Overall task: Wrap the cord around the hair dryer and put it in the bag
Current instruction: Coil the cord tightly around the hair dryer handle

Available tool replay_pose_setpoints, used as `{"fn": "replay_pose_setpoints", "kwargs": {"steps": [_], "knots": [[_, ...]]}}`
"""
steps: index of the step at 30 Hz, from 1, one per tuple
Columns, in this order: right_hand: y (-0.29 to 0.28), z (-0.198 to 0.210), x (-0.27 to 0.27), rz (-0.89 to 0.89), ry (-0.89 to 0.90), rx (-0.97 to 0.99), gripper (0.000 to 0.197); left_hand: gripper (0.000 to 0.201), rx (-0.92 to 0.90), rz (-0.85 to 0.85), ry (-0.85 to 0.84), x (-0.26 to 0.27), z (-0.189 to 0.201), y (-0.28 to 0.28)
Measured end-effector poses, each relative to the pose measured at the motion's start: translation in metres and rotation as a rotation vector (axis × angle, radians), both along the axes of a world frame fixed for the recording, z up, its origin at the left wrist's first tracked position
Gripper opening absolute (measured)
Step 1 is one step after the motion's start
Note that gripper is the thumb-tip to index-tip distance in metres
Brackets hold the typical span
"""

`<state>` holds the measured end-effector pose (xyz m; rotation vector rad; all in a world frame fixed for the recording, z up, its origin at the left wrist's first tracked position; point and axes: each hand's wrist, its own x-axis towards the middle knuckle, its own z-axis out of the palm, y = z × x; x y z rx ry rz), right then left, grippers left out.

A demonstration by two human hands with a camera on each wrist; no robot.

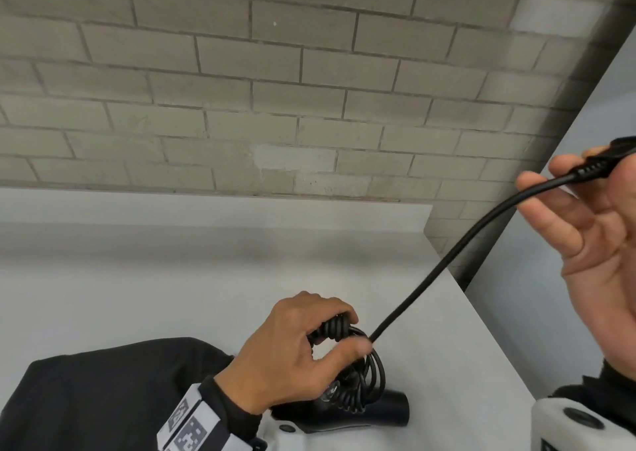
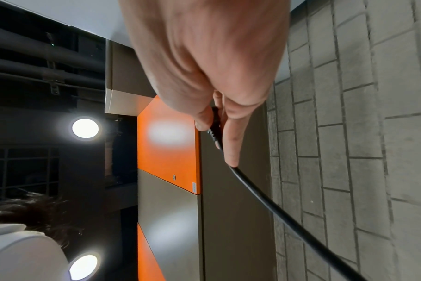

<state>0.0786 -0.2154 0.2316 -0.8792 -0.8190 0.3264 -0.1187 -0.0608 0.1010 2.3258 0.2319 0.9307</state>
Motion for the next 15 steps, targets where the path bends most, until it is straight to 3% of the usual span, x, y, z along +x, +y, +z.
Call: {"fn": "replay_pose_setpoints", "kwargs": {"steps": [1, 3, 5, 15], "knots": [[-0.005, -0.008, -0.006, 0.015, -0.136, 0.051, 0.028, 0.038, 0.005, -0.014, 0.010, -0.001, 0.000, 0.001], [0.001, 0.006, 0.000, 0.079, -0.063, 0.018, 0.025, 0.039, 0.024, -0.028, 0.018, -0.002, 0.001, 0.002], [0.003, 0.020, 0.006, 0.024, -0.035, -0.033, 0.022, 0.038, 0.065, -0.019, 0.021, -0.001, 0.002, 0.004], [0.018, 0.033, 0.017, 0.023, 0.027, 0.051, 0.019, 0.040, 0.281, 0.034, -0.039, 0.002, 0.012, 0.005]]}}
